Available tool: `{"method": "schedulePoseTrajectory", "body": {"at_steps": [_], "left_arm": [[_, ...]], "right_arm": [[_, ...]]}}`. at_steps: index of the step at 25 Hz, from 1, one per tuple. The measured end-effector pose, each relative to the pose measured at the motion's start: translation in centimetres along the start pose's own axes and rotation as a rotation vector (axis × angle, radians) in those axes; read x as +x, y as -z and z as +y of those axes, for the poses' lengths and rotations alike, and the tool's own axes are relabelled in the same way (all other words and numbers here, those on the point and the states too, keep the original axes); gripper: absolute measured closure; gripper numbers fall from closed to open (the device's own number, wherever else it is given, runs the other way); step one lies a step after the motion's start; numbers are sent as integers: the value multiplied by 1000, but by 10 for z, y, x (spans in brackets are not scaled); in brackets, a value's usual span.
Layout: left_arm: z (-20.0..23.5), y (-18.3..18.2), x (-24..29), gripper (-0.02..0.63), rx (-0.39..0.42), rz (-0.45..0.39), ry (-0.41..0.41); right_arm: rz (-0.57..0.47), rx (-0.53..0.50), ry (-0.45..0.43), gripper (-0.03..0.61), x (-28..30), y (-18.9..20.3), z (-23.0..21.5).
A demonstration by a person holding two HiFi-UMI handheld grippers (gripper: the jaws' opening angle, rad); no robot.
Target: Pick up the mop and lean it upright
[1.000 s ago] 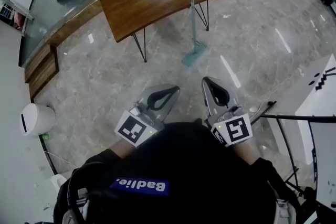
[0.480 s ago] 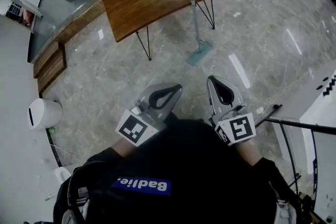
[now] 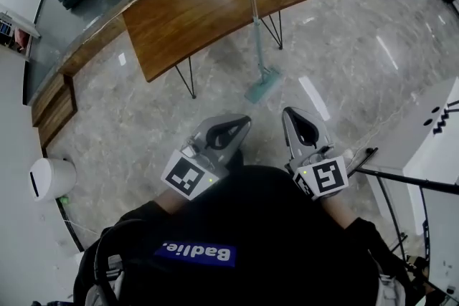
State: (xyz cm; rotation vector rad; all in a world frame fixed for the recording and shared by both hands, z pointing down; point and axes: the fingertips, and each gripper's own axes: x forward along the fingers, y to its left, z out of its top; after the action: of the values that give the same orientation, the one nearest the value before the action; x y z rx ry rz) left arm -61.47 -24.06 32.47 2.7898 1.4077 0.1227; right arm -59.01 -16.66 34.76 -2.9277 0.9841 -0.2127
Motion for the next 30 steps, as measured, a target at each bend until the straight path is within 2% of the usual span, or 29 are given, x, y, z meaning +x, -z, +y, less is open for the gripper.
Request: {"method": "schedulePoseTrajectory", "body": {"at_steps": [5,10,14,19,25,30], "left_arm": [[87,-12,8,595,-24,-61,29],[157,-20,11,595,-47,-73,43],[192,-13,21,595,-85,-87,46],[211,-5,37,595,-110,-65,44],[243,-5,67,595,-81,-44,-38],[263,-21,106,595,-38,-24,-165]], "right_arm": [[38,-63,25,574,82,-17,0],[72,-85,70,574,148,-30,-4],[127,-88,98,561,179,-21,-17],[168,-76,94,546,205,-9,-43],[177,-61,51,509,246,3,-94],[238,-70,-18,459,281,26,-164]]}}
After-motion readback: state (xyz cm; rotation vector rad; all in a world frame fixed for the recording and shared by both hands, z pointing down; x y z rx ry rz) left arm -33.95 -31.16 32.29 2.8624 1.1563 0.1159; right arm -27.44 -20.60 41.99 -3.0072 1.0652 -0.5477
